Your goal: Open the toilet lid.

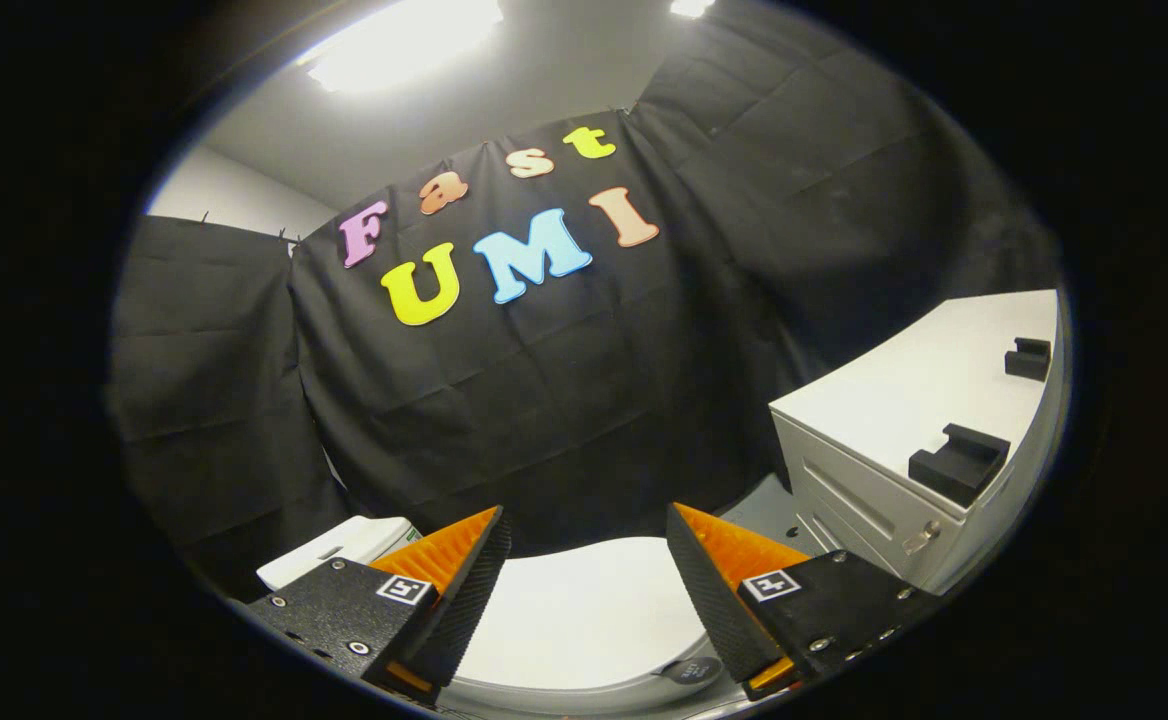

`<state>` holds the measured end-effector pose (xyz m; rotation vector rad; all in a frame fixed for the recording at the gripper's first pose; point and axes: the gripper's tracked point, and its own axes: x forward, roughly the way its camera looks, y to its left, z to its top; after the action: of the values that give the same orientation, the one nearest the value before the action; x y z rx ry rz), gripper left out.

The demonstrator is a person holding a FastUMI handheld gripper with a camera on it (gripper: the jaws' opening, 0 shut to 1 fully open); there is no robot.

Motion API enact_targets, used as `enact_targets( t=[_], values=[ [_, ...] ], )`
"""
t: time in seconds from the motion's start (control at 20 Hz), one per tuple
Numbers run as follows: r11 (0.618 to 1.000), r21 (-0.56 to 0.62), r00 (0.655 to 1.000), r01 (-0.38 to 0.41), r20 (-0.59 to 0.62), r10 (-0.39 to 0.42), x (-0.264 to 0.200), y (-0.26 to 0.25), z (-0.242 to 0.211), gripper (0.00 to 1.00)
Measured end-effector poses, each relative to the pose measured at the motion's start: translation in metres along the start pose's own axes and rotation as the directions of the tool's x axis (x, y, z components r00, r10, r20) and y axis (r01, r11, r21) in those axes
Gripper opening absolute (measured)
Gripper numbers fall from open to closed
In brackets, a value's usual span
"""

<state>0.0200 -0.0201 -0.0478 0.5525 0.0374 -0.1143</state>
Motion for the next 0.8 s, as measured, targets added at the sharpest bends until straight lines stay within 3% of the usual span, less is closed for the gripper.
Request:
enact_targets(
  t=[0.6,0.8],
  values=[
    [0.961,0.254,0.993,0.109,-0.076,-0.093,-0.004,-0.038,-0.054,0.97],
    [0.917,0.358,0.983,0.177,-0.115,-0.145,-0.007,-0.059,-0.074,0.97]
  ],
)
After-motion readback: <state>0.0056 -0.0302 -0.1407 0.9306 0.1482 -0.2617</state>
